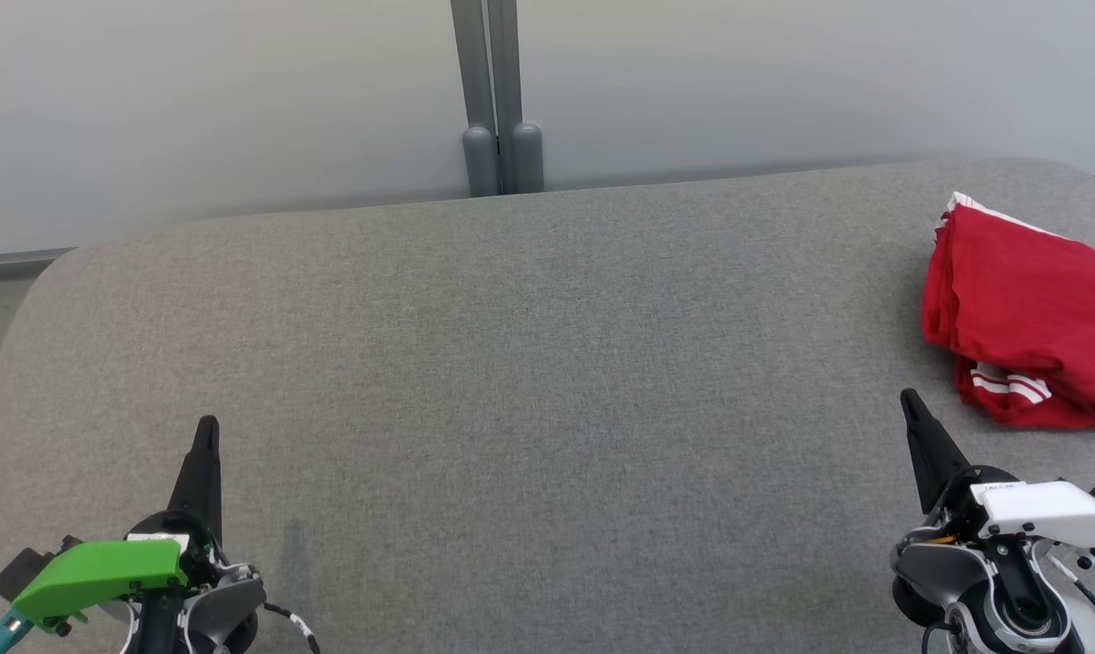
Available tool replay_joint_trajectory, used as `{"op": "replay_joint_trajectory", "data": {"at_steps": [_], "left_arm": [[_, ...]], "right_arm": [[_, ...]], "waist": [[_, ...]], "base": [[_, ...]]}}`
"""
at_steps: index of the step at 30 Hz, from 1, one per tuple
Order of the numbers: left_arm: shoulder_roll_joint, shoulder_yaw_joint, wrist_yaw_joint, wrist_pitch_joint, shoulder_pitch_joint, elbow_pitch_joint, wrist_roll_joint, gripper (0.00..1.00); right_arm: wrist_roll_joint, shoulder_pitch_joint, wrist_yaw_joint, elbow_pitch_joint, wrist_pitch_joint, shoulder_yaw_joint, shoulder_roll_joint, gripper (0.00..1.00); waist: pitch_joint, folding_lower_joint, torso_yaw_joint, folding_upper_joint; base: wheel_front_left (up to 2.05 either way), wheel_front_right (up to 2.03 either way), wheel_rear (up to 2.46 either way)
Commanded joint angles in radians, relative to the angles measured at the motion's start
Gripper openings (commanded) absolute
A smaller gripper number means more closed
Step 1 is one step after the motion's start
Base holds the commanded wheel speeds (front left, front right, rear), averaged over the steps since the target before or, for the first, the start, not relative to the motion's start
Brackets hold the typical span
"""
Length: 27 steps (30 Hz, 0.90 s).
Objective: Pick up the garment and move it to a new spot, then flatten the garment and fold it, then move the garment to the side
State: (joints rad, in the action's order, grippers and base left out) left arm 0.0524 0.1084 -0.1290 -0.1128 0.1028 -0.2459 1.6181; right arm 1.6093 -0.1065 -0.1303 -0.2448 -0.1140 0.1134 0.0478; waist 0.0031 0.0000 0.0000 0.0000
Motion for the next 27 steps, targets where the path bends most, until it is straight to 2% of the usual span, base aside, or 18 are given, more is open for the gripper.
{"op": "replay_joint_trajectory", "data": {"at_steps": [1,27], "left_arm": [[0.002,0.004,-0.003,0.000,0.012,0.002,-0.004,0.00],[0.001,0.006,-0.003,-0.002,0.013,0.002,-0.005,0.00]], "right_arm": [[0.007,-0.006,-0.001,-0.002,-0.004,0.001,0.005,0.00],[0.007,-0.006,-0.001,-0.002,-0.004,0.001,0.005,0.00]], "waist": [[0.000,0.0000,0.000,0.0000],[0.000,0.0000,0.000,0.0000]], "base": [[0.00,0.00,0.00],[0.00,0.00,0.00]]}}
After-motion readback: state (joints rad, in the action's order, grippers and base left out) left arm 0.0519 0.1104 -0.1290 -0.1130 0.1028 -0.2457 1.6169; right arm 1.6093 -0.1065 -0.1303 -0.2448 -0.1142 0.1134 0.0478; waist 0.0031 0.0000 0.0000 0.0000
